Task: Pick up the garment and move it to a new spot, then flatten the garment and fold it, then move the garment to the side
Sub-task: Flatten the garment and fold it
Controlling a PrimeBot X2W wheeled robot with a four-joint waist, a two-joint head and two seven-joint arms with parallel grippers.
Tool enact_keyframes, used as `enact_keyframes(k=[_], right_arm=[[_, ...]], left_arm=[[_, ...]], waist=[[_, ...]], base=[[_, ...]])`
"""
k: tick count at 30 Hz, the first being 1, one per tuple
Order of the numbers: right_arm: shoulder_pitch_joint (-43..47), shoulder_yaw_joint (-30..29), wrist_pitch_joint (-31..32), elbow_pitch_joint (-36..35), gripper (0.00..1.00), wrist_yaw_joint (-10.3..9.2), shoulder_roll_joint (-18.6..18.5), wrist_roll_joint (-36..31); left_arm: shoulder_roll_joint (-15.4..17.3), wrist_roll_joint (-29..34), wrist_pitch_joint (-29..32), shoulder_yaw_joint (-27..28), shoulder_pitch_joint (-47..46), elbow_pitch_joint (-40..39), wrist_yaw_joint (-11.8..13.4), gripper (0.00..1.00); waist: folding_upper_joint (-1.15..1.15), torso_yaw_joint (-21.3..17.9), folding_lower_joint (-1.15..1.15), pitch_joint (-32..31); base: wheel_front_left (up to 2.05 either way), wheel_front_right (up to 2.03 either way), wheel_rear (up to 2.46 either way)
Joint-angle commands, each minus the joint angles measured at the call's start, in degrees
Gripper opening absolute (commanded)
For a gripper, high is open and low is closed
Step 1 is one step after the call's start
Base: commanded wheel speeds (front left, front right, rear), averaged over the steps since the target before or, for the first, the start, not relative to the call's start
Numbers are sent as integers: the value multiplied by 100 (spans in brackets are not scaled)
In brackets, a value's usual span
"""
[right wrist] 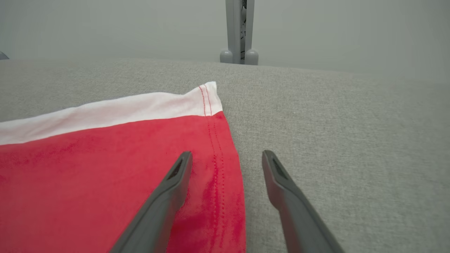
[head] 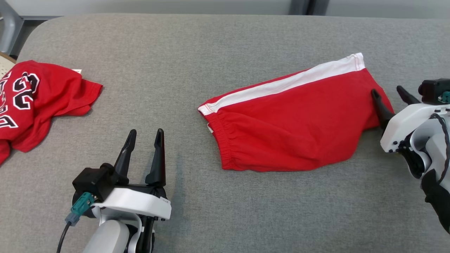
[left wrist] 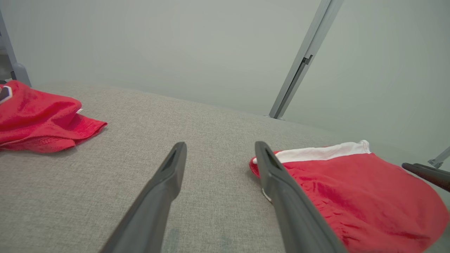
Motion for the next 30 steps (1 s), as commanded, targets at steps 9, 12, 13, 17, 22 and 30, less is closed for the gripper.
enact_keyframes(k=[9,12,13,17,22,30], right_arm=[[-132,-42,799,780,100,-1,308,188],[-75,-23,1143,861,100,1,450,270],[-57,-9,1270,852,78,1,491,319],[-4,73,1670,779,25,6,545,448],[-2,52,1718,684,0,-2,390,584],[58,-19,1649,259,0,-2,110,907]], left_arm=[[-329,322,-27,441,248,130,-370,100],[-422,275,-26,552,279,183,-468,100],[-430,302,-27,585,279,195,-485,100],[-489,386,-27,697,297,240,-563,100],[-543,453,-27,792,289,288,-621,100],[-580,540,-27,861,381,367,-712,100]], waist=[[0,282,0,-3],[0,304,0,-14],[0,304,0,-19],[0,273,0,-37],[0,202,0,-71],[0,8,0,-217]], base=[[0,0,0],[0,0,0],[0,0,0],[0,0,0],[0,0,0],[0,0,0]])
